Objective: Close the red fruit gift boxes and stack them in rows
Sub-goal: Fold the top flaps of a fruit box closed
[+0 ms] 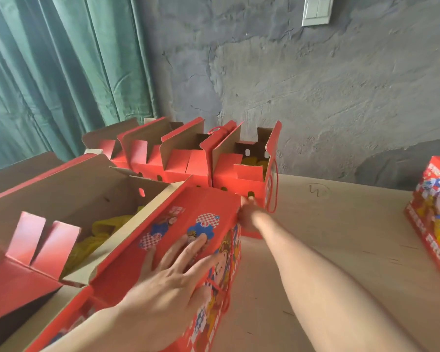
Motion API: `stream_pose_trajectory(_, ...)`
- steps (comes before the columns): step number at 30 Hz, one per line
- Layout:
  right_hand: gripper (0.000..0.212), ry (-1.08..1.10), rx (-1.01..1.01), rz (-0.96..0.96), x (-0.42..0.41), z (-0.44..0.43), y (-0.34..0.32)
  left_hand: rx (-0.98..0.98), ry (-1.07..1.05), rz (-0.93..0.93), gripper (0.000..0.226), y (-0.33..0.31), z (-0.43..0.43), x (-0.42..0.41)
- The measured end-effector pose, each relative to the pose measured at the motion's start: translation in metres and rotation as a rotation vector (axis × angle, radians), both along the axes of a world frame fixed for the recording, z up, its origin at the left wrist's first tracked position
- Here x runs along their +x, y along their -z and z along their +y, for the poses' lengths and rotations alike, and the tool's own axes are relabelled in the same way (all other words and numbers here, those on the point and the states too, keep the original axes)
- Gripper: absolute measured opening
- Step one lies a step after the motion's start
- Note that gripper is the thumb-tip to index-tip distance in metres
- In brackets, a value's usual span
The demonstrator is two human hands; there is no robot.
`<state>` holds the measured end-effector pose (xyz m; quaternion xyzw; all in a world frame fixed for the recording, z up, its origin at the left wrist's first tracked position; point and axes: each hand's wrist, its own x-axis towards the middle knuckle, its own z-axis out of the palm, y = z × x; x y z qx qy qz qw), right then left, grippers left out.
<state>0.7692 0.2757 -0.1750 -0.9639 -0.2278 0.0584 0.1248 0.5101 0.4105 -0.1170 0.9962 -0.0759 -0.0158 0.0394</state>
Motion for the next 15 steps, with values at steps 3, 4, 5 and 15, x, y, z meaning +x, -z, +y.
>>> stream_pose_trajectory(3, 0.061, 0.106, -0.021, 0.042, -0.008, -0.012, -0.007, -0.011, 0.002, 0.002, 0.048, 0.001, 0.002, -0.002)
stream_pose_trajectory(4, 0.06, 0.162, -0.019, 0.028, -0.015, -0.019, -0.01, -0.012, 0.005, -0.001, 0.05, 0.001, 0.002, -0.003)
stream_pose_trajectory(5, 0.06, 0.185, -0.017, 0.008, -0.016, -0.025, -0.009, -0.007, 0.005, 0.001, 0.052, 0.0, 0.001, -0.004)
stream_pose_trajectory(15, 0.063, 0.25, 0.121, -0.07, -0.113, -0.103, -0.007, 0.024, -0.014, 0.037, 0.054, -0.007, -0.003, -0.004)
